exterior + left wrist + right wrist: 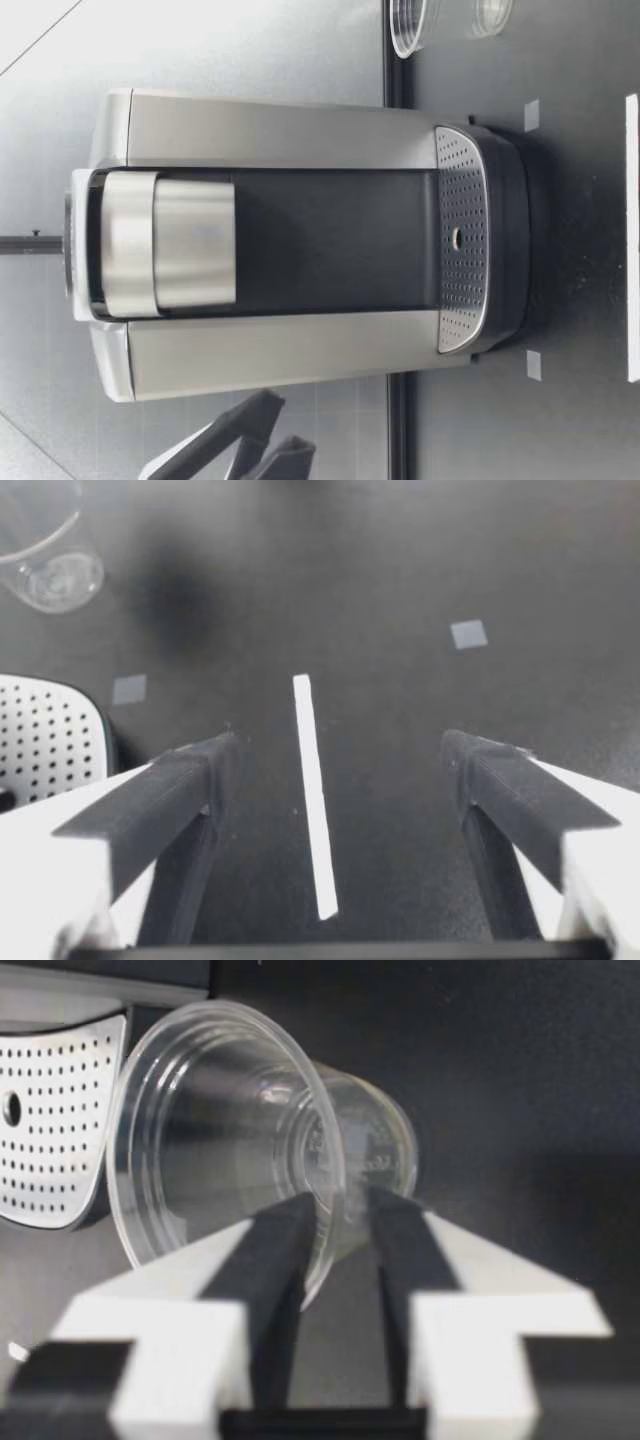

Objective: Place the coffee capsule inside the capsule container, then place the cup onto the center of the cup tray, then push the 'Hot Water' and 'Travel Mug' buttons.

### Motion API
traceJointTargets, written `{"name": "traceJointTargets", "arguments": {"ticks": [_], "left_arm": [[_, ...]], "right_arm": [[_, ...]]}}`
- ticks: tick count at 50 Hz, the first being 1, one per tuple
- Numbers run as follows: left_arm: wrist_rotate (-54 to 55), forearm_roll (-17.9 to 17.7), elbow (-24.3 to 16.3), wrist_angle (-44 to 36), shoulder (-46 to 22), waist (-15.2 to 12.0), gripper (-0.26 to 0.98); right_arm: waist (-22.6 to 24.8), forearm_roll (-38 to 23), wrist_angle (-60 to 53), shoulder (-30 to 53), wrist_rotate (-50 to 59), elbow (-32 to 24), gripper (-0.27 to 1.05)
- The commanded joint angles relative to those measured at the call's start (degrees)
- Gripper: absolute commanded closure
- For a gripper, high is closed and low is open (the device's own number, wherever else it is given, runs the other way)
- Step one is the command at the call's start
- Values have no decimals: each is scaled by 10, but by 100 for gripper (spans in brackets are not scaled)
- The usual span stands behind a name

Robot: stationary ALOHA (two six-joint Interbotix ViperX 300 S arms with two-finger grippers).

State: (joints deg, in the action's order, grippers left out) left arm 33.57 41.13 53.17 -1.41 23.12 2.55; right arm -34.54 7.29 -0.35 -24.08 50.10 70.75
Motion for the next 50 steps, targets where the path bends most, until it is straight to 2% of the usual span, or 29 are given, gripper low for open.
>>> {"name": "traceJointTargets", "arguments": {"ticks": [1, 14, 20, 27, 38, 50], "left_arm": [[-1, 0, -5, -2, 4, -1, -2], [-1, 0, -4, -1, 4, -1, -2], [-1, 0, -4, -1, 4, -1, -2], [-1, 0, -4, -2, 4, 0, -2], [0, -1, -6, -2, 4, 0, -2], [1, 0, -5, -3, 4, -1, -2]], "right_arm": [[-4, -1, 2, -2, -1, -11, 47], [-4, -1, 14, -30, 0, -12, 70], [8, 2, 15, -53, 4, -16, 72], [48, 16, 12, -60, 21, -36, 72], [106, 17, -34, 4, 48, -92, 72], [113, 15, -78, 105, 47, -158, 72]]}}
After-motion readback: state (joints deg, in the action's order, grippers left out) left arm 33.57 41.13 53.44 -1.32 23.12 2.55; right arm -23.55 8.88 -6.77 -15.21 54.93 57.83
